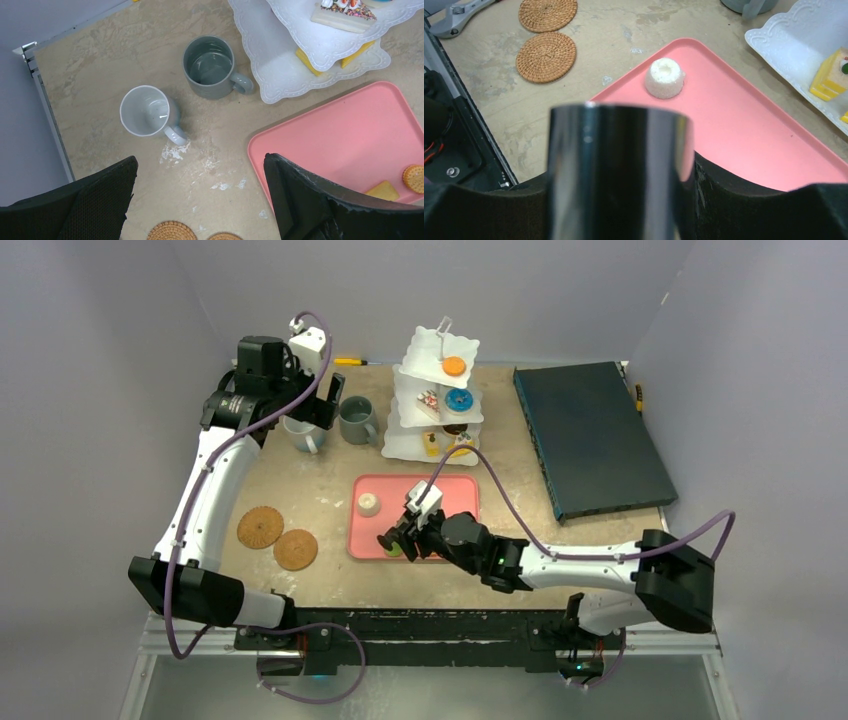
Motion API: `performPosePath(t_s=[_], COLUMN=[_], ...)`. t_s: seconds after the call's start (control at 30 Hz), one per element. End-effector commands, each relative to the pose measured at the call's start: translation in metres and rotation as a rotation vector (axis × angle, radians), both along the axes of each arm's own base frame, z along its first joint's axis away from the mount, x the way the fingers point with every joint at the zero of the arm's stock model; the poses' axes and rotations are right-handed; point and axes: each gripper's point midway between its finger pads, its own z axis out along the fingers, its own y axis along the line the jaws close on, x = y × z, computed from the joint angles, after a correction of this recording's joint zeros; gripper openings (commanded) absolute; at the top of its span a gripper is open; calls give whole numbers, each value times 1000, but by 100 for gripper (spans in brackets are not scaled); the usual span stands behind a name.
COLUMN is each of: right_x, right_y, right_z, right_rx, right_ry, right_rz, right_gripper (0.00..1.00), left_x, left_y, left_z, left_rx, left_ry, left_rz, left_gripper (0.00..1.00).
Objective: Serve the afternoon tea
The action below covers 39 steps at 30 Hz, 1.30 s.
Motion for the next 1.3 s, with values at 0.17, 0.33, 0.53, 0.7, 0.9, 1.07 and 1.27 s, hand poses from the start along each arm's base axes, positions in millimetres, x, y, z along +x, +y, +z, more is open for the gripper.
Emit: performPosePath(t_s=[0.17, 0.33, 0.53, 0.7, 0.9, 1.07, 1.27], right_x=[4, 4, 3, 1, -5, -7, -7], right_y=[12, 12, 14, 14, 15, 15, 12], right_z=[3, -3, -9, -16, -23, -29, -40], right_rx=[55, 46, 37, 25, 14, 4, -21], right_ry=[-12, -8, -1, 7, 17, 24, 36], right_rz=[-19, -21, -18, -15, -6, -7, -23], right_gripper=[59, 59, 59, 59, 59, 59, 57], left_x=[-1, -1, -1, -1, -1, -2, -2], left_y=[3, 3, 2, 3, 4, 4, 5], left_z=[21, 21, 23, 22, 21, 22, 22], left_rx=[-9, -9, -10, -9, -6, -3, 3], left_ry=[-53, -54, -58, -56, -54, -58, -58], left_rz=[1, 1, -2, -1, 0, 1, 3], left_gripper=[97, 97, 97, 97, 97, 97, 97])
